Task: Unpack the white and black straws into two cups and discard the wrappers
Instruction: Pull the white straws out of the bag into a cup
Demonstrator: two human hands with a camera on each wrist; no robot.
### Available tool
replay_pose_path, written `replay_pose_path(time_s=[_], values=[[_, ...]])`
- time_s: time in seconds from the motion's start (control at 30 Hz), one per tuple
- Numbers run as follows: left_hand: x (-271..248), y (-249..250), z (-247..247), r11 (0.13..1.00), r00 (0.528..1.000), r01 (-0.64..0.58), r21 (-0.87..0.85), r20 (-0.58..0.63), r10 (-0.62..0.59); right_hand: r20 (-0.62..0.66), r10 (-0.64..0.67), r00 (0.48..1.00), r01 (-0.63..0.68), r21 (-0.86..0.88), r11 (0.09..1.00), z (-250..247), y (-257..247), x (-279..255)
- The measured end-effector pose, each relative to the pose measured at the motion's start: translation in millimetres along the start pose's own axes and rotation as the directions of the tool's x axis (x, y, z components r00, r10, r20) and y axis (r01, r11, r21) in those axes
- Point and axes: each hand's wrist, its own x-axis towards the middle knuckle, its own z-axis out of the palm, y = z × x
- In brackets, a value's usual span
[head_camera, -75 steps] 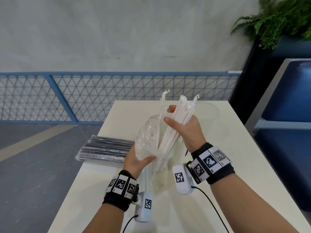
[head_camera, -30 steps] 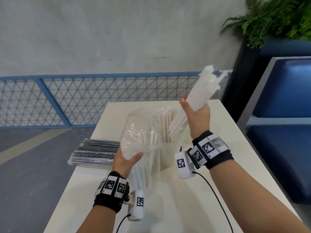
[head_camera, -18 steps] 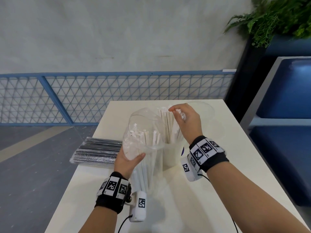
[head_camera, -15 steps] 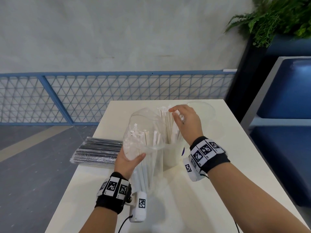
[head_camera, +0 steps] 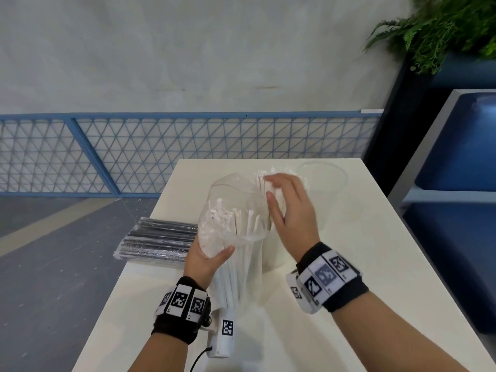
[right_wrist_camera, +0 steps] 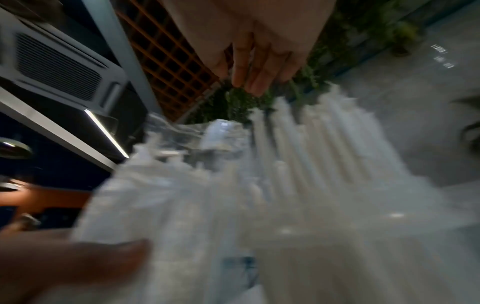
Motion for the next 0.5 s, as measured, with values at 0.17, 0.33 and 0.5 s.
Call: replay_pose_path(time_s=[0.17, 0.33, 0.5], values=[[-2.3, -2.5, -2.0, 0.999, 0.999, -0.028, -0.036, 0.039, 0.029, 0.243, 0.099, 0.965, -0.113, 0.043, 0.993, 23.6, -12.4, -29.0], [-3.6, -4.3, -10.2, 0.997, 0.993, -0.025, -0.07, 0.111, 0.032, 0.431, 0.216, 0.876, -0.315, 0.172, 0.933, 28.7, -3.4, -35.4], [-5.2, -5.0, -8.7, 0.998, 0.986, -0.034, -0.061, 0.16, 0.043, 0.583, 0.281, 0.762, -0.525, 0.302, 0.796, 35.8, 1.6, -43.6]])
